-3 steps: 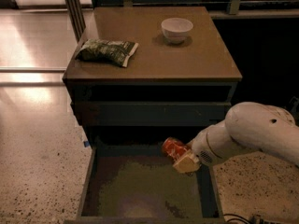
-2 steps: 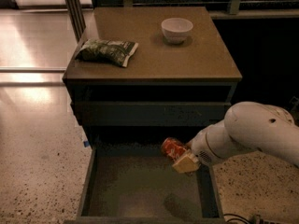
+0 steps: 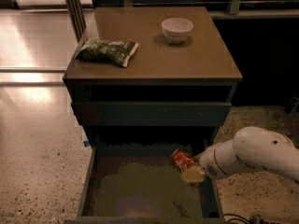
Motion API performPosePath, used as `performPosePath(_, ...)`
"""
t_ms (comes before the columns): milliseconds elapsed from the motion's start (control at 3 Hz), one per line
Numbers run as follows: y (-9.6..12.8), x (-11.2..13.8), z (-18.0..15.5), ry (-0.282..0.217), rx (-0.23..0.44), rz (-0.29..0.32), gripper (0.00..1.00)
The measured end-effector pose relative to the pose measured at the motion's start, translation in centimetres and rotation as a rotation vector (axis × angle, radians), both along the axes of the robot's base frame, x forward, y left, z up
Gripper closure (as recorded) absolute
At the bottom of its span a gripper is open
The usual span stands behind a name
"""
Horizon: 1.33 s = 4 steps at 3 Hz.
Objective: Place coke can into middle drawer
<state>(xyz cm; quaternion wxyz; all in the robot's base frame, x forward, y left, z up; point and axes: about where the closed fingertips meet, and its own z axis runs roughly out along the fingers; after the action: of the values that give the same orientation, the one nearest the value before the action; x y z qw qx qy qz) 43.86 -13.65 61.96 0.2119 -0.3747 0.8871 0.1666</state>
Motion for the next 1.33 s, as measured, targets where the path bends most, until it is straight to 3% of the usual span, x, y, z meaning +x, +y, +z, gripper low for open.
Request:
performPosePath(333,-0.6,0.7,-8.1,0.064,0.068,-0.077,1.0)
performPosePath(667,-0.1,0.1,-10.5,0.101,0.096,-0.082,1.0)
performPosePath(1333,0.8,0.4,-11.3,0.104,0.12,-0.083,1.0)
